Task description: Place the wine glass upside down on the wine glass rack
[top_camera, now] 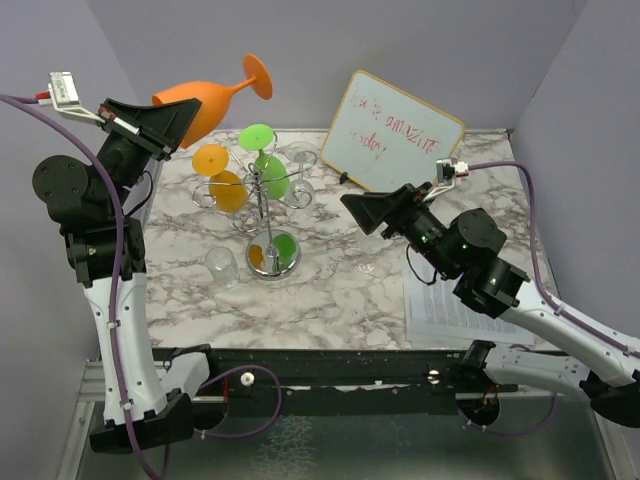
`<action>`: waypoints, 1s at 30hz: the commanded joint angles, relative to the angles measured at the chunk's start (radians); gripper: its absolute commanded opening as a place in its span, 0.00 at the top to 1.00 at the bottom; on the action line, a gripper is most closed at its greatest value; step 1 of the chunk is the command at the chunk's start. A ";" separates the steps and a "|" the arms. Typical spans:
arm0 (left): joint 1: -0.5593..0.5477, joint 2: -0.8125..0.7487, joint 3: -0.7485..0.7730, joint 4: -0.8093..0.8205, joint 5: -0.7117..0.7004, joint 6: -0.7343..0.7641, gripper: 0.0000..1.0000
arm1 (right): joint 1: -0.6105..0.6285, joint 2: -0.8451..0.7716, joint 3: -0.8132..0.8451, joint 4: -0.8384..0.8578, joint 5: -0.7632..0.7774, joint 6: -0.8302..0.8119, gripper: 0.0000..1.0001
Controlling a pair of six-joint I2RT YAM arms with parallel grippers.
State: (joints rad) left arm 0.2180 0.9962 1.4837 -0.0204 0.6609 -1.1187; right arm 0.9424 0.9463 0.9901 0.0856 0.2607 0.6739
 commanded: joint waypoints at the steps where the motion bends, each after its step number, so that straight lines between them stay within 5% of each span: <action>1: -0.051 -0.001 -0.043 0.264 -0.023 -0.102 1.00 | 0.002 0.055 -0.009 0.273 -0.110 0.021 0.18; 8: -0.205 0.082 -0.051 0.375 -0.102 -0.077 1.00 | 0.002 0.161 0.011 0.519 -0.131 0.048 0.16; 17: -0.519 0.146 -0.091 0.453 -0.212 -0.010 1.00 | 0.002 0.233 0.033 0.720 0.021 0.063 0.17; 22: -0.667 0.111 -0.197 0.513 -0.295 0.031 1.00 | 0.002 0.262 -0.039 1.025 0.071 0.059 0.17; 30: -0.795 0.041 -0.314 0.581 -0.332 0.030 1.00 | 0.002 0.306 -0.009 1.094 0.136 0.057 0.18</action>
State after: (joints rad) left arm -0.5369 1.0840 1.2129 0.4488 0.3775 -1.0904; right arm 0.9424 1.2278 0.9676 1.0706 0.3305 0.7341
